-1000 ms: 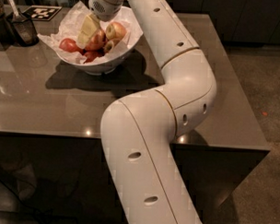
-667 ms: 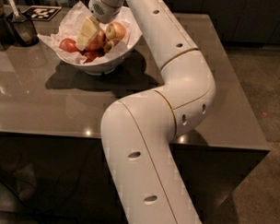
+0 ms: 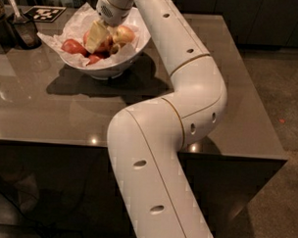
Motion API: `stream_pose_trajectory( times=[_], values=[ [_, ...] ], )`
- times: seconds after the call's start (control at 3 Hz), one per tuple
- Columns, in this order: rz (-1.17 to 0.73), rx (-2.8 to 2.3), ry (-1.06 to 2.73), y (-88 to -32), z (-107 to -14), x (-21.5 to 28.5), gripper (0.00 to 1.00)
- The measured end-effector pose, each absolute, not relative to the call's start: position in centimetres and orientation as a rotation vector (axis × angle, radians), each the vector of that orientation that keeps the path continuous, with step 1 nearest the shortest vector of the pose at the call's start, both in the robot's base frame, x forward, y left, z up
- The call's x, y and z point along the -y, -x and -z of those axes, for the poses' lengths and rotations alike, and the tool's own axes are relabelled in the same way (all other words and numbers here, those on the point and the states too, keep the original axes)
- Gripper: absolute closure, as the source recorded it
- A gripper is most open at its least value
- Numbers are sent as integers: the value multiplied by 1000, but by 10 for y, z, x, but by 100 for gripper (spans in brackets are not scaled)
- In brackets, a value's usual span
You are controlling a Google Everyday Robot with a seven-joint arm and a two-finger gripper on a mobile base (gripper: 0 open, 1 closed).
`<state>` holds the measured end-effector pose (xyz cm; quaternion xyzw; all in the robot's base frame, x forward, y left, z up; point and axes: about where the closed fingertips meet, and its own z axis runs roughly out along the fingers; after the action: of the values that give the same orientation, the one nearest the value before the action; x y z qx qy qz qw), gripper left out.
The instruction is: Pick apple from white bowl
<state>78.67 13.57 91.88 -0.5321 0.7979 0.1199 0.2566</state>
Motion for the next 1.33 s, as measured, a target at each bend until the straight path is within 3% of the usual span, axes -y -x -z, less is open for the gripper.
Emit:
stream_pose_trajectory(
  times=[0.67,1.0,1.33],
  values=[
    [-325,-2165,1444,-787,-919,-136,83],
    [-325,-2164,1444,-787,-919,-136,100],
    [-277,-2052,1424,-795,-956,-144,100]
  ],
)
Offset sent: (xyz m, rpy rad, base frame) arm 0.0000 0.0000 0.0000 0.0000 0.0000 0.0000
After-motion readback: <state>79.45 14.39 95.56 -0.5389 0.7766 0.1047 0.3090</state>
